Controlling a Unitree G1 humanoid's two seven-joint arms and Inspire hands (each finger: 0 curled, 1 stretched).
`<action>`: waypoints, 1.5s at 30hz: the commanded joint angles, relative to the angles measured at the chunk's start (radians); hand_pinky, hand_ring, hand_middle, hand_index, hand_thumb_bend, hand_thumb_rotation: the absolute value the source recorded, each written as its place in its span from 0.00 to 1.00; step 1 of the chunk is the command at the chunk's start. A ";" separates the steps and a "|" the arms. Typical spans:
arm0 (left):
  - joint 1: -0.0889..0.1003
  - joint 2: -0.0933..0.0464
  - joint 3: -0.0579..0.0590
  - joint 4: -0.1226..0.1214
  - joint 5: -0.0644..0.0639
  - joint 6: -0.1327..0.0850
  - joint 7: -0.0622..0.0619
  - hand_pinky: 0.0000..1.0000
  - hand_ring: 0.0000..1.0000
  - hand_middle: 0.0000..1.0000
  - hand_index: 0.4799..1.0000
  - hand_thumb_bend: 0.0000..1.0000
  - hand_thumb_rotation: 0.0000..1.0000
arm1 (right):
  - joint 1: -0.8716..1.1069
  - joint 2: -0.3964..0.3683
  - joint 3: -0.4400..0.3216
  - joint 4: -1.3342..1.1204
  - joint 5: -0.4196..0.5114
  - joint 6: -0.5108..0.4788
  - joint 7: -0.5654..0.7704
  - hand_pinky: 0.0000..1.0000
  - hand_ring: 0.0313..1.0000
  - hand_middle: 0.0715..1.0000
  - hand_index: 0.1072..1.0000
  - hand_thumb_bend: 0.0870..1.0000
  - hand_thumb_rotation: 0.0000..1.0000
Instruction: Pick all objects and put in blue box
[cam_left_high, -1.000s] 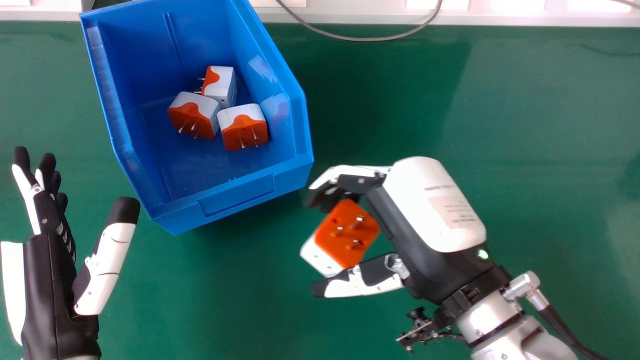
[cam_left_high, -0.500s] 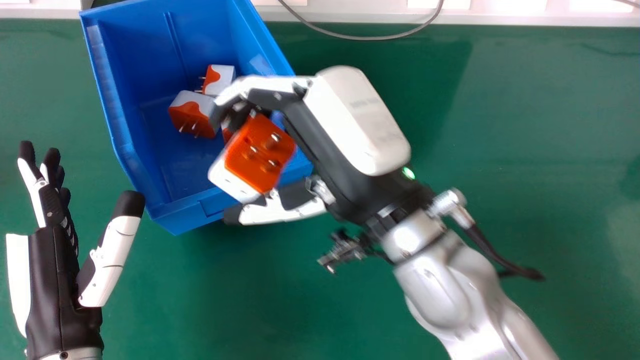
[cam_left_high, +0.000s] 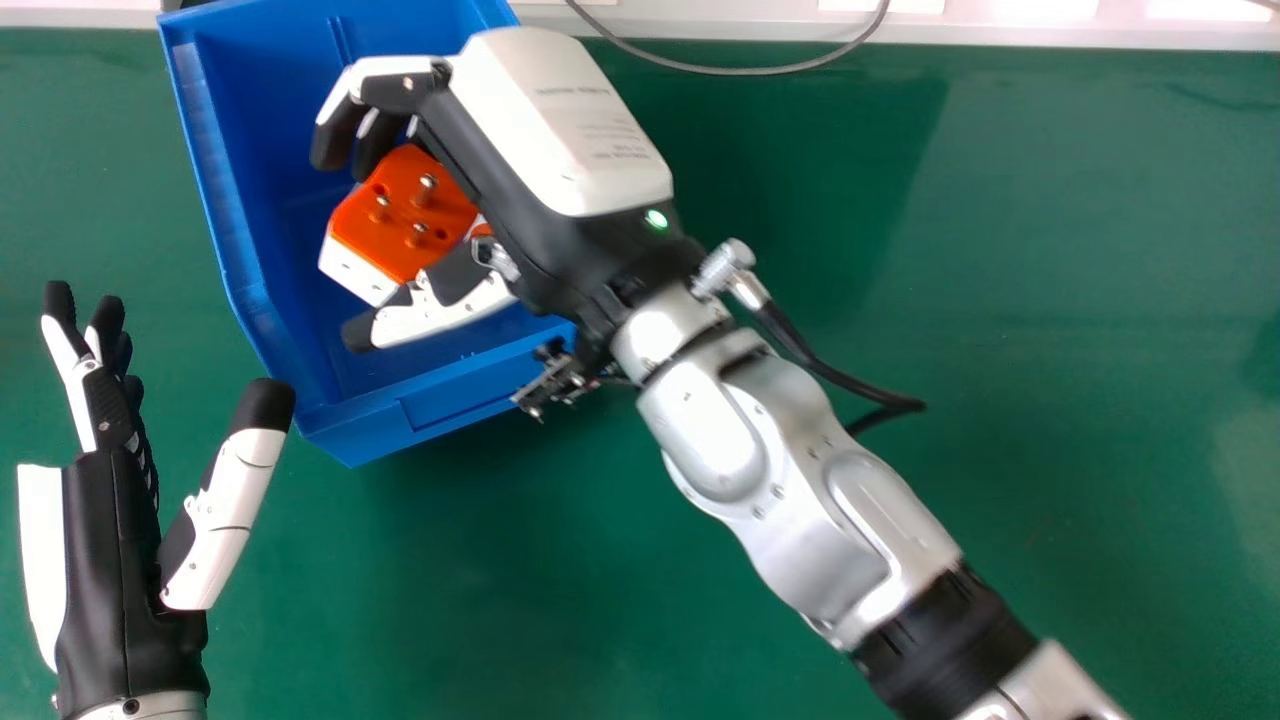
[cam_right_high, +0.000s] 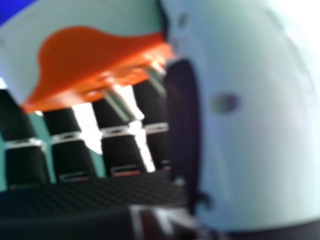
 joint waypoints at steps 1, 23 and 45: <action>0.005 0.008 -0.002 -0.019 0.002 -0.010 0.000 1.00 1.00 1.00 1.00 0.80 0.74 | -0.088 0.035 0.000 0.053 0.010 0.004 -0.038 0.45 0.46 0.46 0.39 0.46 0.00; 0.026 -0.006 -0.026 -0.060 0.004 0.010 -0.001 1.00 1.00 1.00 1.00 0.80 0.74 | -0.448 0.139 0.075 0.643 0.049 -0.026 -0.238 0.37 0.48 0.56 0.42 0.44 0.00; 0.009 -0.014 -0.046 -0.067 0.040 0.043 0.024 0.98 1.00 1.00 1.00 0.81 0.75 | -0.431 0.099 0.163 0.605 0.011 0.032 -0.184 0.92 1.00 1.00 1.00 0.83 0.64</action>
